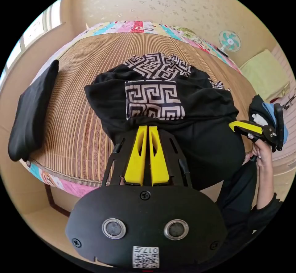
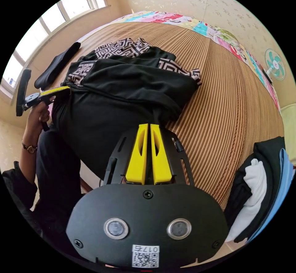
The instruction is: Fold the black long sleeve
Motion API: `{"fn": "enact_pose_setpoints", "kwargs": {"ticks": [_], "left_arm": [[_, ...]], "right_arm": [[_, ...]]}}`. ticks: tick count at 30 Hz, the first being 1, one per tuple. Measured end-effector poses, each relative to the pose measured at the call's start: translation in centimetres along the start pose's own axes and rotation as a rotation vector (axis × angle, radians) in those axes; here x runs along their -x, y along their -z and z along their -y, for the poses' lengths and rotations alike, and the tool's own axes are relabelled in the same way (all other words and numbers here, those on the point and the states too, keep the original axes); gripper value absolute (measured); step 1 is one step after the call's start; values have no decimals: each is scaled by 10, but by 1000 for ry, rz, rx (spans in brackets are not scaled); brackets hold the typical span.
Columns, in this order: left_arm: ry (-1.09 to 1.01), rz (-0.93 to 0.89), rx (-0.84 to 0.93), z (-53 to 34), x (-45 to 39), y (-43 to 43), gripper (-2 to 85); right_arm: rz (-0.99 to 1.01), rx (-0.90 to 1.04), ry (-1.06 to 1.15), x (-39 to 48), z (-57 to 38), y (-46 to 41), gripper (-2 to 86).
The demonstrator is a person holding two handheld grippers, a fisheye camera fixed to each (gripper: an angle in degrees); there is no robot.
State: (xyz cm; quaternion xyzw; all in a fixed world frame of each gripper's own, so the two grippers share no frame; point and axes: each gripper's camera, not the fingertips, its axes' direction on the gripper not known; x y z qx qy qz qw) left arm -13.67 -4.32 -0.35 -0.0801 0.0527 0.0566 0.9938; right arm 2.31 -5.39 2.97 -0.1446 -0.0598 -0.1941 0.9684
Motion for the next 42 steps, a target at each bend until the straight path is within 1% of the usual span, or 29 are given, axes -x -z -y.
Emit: {"fn": "enact_pose_setpoints", "kwargs": {"ticks": [3, 5, 9, 11, 13, 15, 17, 19, 20, 21, 22, 23, 24, 25, 26, 28, 29, 31, 33, 34, 38, 41, 42], "left_arm": [[-73, 89, 20, 37, -21, -12, -10], [-89, 112, 20, 58, -26, -18, -10], [-63, 89, 28, 111, -24, -33, -10], [-42, 76, 0, 134, -18, -39, -10], [-14, 54, -36, 161, -10, -49, -9], [16, 28, -27, 178, -3, -53, -8], [43, -2, 7, 189, 4, -53, -7], [37, -43, 30, 188, 14, -46, -2], [44, -59, 34, 184, 18, -44, 1], [53, -96, 31, 171, 27, -35, 12], [39, -121, -14, 148, 34, -20, 29], [38, -125, -50, 133, 38, -10, 37], [52, -130, -127, 97, 47, 9, 53], [87, -153, -201, 57, 58, 28, 58], [109, -172, -231, 37, 64, 36, 60], [240, -252, -271, -38, 90, 56, 75], [277, -275, -264, -54, 96, 58, 81], [410, -359, -245, -110, 112, 59, 111], [439, -376, -226, -133, 114, 59, 123], [444, -356, -199, -140, 112, 56, 125], [482, -349, -181, -150, 116, 55, 121], [480, -496, -74, -150, 126, 43, 65], [474, -569, -28, -151, 129, 38, 33]], "right_arm": [[-16, 41, -2, -4, 28, -5, 17], [-32, 49, 7, -6, 43, -7, 15], [-114, -13, 33, -12, 74, -15, 14], [-195, -44, 34, -17, 90, -21, 14], [-329, -83, 5, -28, 110, -33, 14], [-360, -99, -17, -36, 121, -38, 14], [-334, -81, -36, -44, 127, -35, 14], [-239, -48, -62, -55, 122, -21, 12], [-203, -48, -78, -59, 117, -16, 11], [-140, -132, -117, -66, 96, 5, 9], [-104, -313, -149, -69, 58, 34, 7], [-93, -377, -155, -69, 38, 47, 6], [-71, -413, -158, -69, 2, 64, 6], [-42, -368, -185, -73, -29, 72, 5], [-27, -344, -210, -75, -46, 74, 5], [12, -350, -301, -83, -115, 73, 13], [26, -354, -329, -85, -132, 71, 17], [135, -352, -434, -91, -181, 61, 53], [200, -361, -475, -90, -203, 56, 74], [227, -361, -504, -89, -211, 53, 82], [319, -393, -556, -81, -224, 46, 88], [311, -369, -568, -75, -225, 42, 65], [348, -362, -563, -75, -228, 46, 47]]}}
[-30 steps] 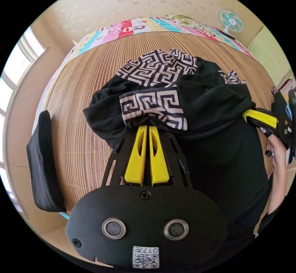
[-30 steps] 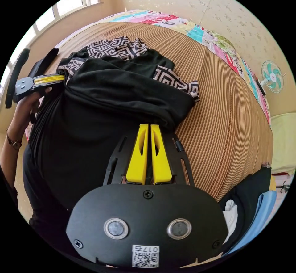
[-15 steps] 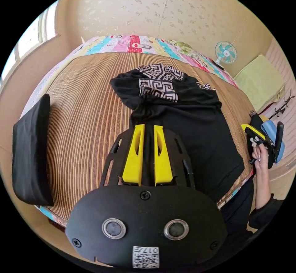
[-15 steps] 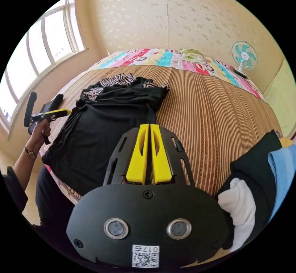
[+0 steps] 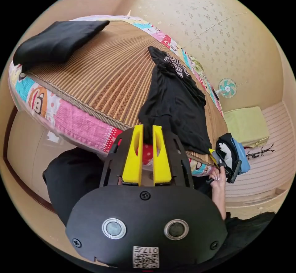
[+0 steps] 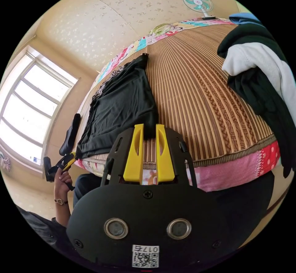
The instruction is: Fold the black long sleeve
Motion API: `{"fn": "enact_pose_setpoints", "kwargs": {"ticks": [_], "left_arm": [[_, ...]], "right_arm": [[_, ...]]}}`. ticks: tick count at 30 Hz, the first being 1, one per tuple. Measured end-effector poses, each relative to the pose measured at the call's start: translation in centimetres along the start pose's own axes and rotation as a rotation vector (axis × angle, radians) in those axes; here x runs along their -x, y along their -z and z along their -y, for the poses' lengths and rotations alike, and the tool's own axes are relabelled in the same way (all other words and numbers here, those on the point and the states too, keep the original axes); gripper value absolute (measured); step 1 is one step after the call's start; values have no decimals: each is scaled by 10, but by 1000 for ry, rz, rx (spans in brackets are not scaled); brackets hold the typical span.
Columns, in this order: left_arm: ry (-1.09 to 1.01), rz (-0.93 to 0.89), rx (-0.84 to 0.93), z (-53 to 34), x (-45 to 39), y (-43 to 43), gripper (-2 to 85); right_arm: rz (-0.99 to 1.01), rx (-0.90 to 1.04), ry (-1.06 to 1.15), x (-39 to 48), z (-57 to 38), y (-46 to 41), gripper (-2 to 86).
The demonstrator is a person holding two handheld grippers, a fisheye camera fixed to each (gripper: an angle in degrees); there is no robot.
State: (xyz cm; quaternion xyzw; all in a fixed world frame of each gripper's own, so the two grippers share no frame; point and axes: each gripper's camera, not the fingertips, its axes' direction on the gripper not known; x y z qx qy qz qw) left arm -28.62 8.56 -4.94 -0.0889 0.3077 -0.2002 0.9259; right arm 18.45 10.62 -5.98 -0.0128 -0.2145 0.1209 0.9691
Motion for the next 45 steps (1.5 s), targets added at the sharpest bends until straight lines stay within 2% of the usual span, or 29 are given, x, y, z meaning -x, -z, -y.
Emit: {"fn": "enact_pose_setpoints", "kwargs": {"ticks": [2, 6, 10, 14, 18, 23, 30, 34, 37, 41, 45], "left_arm": [[-23, -97, -24, -9, 3, 15, 21], [-149, -310, -185, -39, 8, 89, 8], [-281, -456, -182, -70, 15, 153, 5], [-341, -533, -210, -97, 15, 191, 4], [-378, -553, -325, -103, 1, 208, 4], [-334, -520, -416, -46, -9, 188, 6], [-167, -273, -423, 104, -3, 94, 23], [19, -303, -276, 159, 37, 19, 73], [26, -287, -290, 150, 50, 14, 110], [-100, -189, -339, 108, 43, 34, 123], [-125, -48, -201, 48, 38, 35, 132]], "right_arm": [[36, -33, 5, 2, -5, 22, 36], [105, -189, 97, 9, -24, 113, 20], [117, -265, 128, 15, -53, 197, 16], [70, -383, 216, 44, -91, 256, 16], [27, -537, 227, 77, -113, 285, 16], [-48, -626, 234, 95, -60, 260, 18], [-205, -337, 232, 99, 139, 103, 25], [-244, -138, 219, 81, 207, 3, 44], [-279, -48, 163, 64, 214, -19, 78], [-200, -130, 282, 67, 170, 9, 90], [-232, -75, 325, 53, 111, 23, 93]]}}
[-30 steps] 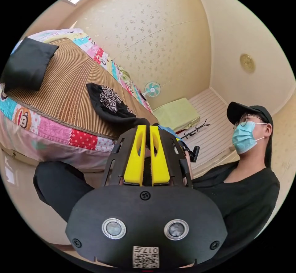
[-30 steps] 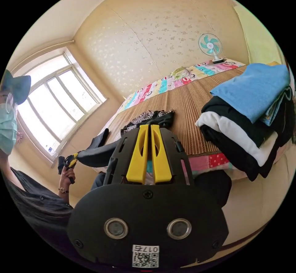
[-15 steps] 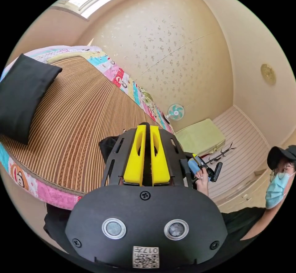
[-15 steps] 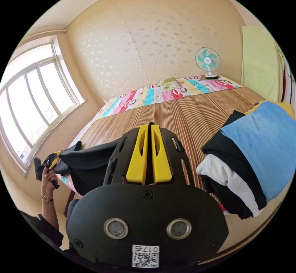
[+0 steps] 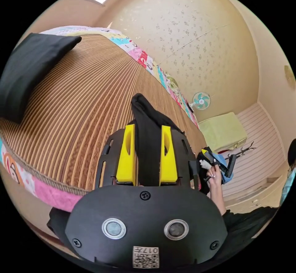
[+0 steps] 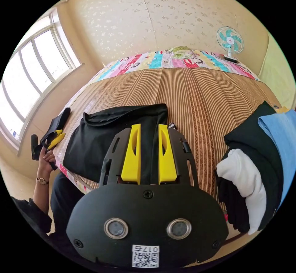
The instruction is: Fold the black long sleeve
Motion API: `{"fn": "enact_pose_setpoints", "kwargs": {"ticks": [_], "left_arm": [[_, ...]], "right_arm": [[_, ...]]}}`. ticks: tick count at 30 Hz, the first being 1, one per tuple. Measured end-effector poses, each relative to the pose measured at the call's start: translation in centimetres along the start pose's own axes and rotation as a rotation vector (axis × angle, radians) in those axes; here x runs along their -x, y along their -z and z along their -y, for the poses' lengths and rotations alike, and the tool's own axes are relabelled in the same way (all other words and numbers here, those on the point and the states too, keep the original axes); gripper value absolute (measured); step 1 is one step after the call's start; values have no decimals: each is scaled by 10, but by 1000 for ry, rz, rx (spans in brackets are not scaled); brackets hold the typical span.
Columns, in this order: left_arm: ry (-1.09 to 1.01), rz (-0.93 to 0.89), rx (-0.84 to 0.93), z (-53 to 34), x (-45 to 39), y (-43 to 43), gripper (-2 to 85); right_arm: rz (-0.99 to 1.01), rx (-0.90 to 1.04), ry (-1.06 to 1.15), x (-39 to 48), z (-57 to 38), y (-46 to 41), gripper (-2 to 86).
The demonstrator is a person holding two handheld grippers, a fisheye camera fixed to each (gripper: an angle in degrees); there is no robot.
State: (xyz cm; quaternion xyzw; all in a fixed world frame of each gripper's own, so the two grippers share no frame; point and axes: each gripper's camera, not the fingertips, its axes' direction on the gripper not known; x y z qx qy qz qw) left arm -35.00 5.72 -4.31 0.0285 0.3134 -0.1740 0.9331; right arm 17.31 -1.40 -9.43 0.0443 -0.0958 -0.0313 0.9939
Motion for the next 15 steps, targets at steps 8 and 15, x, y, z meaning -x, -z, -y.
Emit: {"fn": "enact_pose_setpoints", "kwargs": {"ticks": [8, 15], "left_arm": [[106, -43, 14, -76, -12, -8, 137], [316, -209, -76, -94, 18, -18, 118]], "right_arm": [[283, 20, -460, -95, -96, 21, 125], [713, 78, -632, -145, -124, -21, 155]]}}
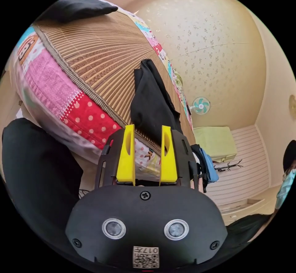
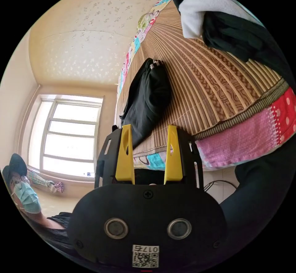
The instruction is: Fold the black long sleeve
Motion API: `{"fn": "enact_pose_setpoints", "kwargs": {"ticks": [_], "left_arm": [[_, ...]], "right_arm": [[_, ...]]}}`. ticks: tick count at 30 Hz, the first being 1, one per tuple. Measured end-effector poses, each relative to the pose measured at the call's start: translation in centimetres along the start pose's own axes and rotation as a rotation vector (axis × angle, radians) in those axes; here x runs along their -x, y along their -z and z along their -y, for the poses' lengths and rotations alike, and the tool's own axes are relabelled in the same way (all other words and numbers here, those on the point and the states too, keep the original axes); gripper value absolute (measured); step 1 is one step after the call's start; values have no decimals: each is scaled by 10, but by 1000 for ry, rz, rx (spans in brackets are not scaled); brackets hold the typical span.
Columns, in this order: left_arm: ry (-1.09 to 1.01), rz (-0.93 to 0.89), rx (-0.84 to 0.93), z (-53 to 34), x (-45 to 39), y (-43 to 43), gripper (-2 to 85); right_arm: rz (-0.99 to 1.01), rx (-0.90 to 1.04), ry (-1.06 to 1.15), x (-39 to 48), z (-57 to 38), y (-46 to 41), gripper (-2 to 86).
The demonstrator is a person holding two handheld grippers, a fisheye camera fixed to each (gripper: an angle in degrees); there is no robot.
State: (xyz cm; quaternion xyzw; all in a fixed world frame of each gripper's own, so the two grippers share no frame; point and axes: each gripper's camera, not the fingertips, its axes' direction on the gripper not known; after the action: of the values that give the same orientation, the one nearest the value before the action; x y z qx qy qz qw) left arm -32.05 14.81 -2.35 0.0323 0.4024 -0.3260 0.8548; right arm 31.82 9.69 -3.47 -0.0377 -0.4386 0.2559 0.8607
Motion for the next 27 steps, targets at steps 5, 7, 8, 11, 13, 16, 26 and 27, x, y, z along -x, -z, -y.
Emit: {"fn": "enact_pose_setpoints", "kwargs": {"ticks": [5, 7, 8, 11, 13, 16, 26, 27], "left_arm": [[59, -46, -6, -7, 8, 7, 115], [62, -38, -15, -14, 8, 8, 117], [61, -32, -22, -15, 8, 8, 117], [67, -14, -49, -20, 8, 8, 116], [65, 9, -61, -20, 5, 6, 115], [94, 4, -74, -16, 8, 2, 104], [-309, -393, -183, -10, -67, 77, 39], [-381, -423, -225, -14, -85, 94, 39]], "right_arm": [[15, -58, -40, -8, 7, -2, 156], [-2, -72, -48, -9, 13, -6, 148], [-1, -72, -46, -10, 15, -7, 146], [6, -78, -55, -12, 24, -7, 140], [10, -81, -62, -14, 30, -7, 137], [-5, -79, -63, -14, 36, -8, 123], [325, -82, 336, 87, 6, 74, 36], [326, -109, 420, 110, -4, 92, 39]]}}
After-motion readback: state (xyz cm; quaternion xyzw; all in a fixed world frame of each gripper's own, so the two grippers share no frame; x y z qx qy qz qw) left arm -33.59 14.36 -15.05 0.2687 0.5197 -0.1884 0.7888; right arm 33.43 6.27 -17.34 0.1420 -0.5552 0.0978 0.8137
